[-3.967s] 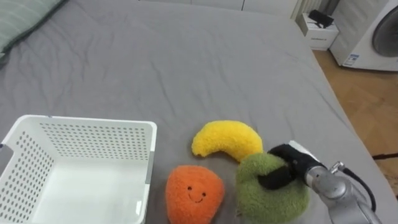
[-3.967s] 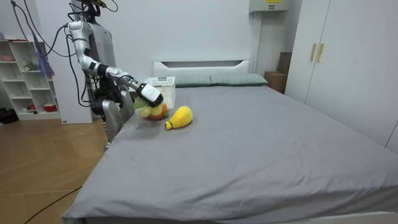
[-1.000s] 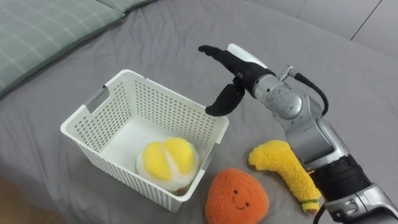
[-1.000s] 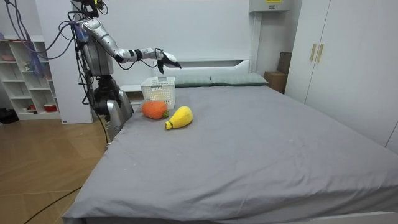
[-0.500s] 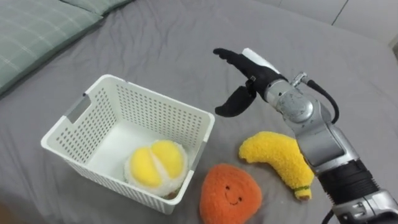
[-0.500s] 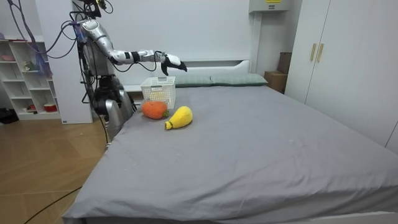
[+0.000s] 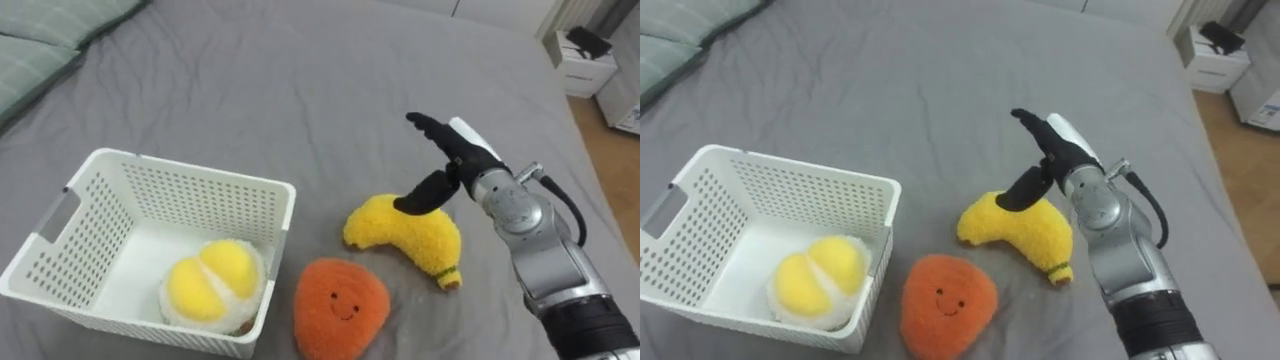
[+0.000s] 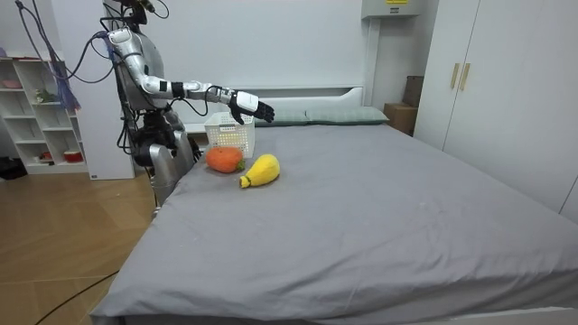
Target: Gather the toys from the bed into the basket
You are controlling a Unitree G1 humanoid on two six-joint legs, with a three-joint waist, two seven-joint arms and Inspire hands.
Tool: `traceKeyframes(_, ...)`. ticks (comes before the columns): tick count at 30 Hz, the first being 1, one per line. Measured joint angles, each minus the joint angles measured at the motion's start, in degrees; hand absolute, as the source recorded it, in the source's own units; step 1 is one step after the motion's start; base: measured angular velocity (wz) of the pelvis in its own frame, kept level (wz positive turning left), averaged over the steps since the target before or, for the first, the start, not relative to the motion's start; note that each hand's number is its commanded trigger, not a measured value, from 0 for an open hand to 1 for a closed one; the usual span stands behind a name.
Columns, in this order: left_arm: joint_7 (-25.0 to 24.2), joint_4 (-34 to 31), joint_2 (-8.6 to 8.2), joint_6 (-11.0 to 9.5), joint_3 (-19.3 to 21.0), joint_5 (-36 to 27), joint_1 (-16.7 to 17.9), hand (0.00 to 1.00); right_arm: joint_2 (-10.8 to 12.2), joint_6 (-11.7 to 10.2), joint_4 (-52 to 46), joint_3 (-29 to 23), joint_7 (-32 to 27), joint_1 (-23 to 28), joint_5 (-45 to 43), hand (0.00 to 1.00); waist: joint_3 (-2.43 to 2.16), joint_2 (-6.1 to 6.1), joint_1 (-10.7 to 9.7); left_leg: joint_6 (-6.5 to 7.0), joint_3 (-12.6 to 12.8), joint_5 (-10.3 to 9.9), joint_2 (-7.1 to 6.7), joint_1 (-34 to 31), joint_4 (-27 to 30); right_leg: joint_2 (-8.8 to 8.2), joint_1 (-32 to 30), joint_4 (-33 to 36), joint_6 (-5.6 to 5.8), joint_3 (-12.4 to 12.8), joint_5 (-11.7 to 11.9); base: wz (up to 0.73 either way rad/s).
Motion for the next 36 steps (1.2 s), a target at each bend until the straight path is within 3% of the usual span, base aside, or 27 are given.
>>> traceKeyframes(6,0.02,0.53,1.0,-0.05,-0.86,0.0,0.43,0.0,-0.32,-0.23,1.61,0.0,-1.88,2.56,1.71,0.0,-0.17,-0.23,-1.01,-0.06,0.69,-0.02,0.29,-0.28,0.01,0.31,-0.69,0.19,-0.2,0.65,0.24,-0.06)
traceKeyframes(9,0.48,1.41,1.42,-0.62,-2.42,-1.01,0.3,0.0,-0.33,-2.15,9.05,0.01,-4.38,2.54,2.46,0.0,-0.29,-0.5,-1.09,-0.11,0.69,-0.05,0.32,-0.4,0.05,0.35,-0.81,0.2,-0.22,0.67,0.25,0.0)
traceKeyframes(14,0.25,2.99,2.23,-1.72,-4.65,-2.8,-1.79,0.0,-0.38,-3.3,16.6,0.07,-6.75,1.53,2.47,0.0,-0.26,-0.87,-0.97,-0.15,1.17,0.01,0.33,-5.11,1.61,0.28,-6.06,2.41,-0.47,1.24,0.4,-0.08)
traceKeyframes(18,0.17,6.43,3.65,-3.23,-9.31,-7.63,-5.17,0.0,-0.41,-5.6,25.39,0.35,-9.84,-2.79,2.93,0.0,0.16,-1.07,-0.88,-0.27,1.53,0.45,0.15,-8.43,1.99,0.28,-9.73,2.99,-0.77,1.33,0.61,-0.04)
traceKeyframes(19,0.17,6.66,3.91,-3.61,-10.21,-8.39,-5.63,0.0,-0.44,-6.39,27.12,0.56,-10.54,-3.96,3.47,0.0,0.54,-1.02,-0.83,-0.32,1.53,0.56,0.2,-9.16,1.99,0.29,-10.4,3.07,-0.87,1.31,0.68,0.0)
traceKeyframes(24,-0.34,7.45,4.17,-5.13,-10.3,-9.87,-7.86,0.0,-0.51,-8.45,35.01,0.74,-12.53,-9.58,4.37,0.0,1.24,-1.75,-0.24,-0.55,1.4,1.29,0.31,-12.76,1.85,0.44,-14.1,3.17,-1.28,1.22,0.99,0.01)
traceKeyframes(36,-2.61,11.23,4.56,-6.83,-12.47,-13.54,-11.68,0.0,-1.46,-10.63,41.71,3.82,-13.52,-12.6,6.29,0.0,1.85,-2.38,1.26,-0.6,0.36,1.34,0.52,-16.93,1.88,0.31,-17.88,2.83,-1.3,0.44,1.0,0.02)
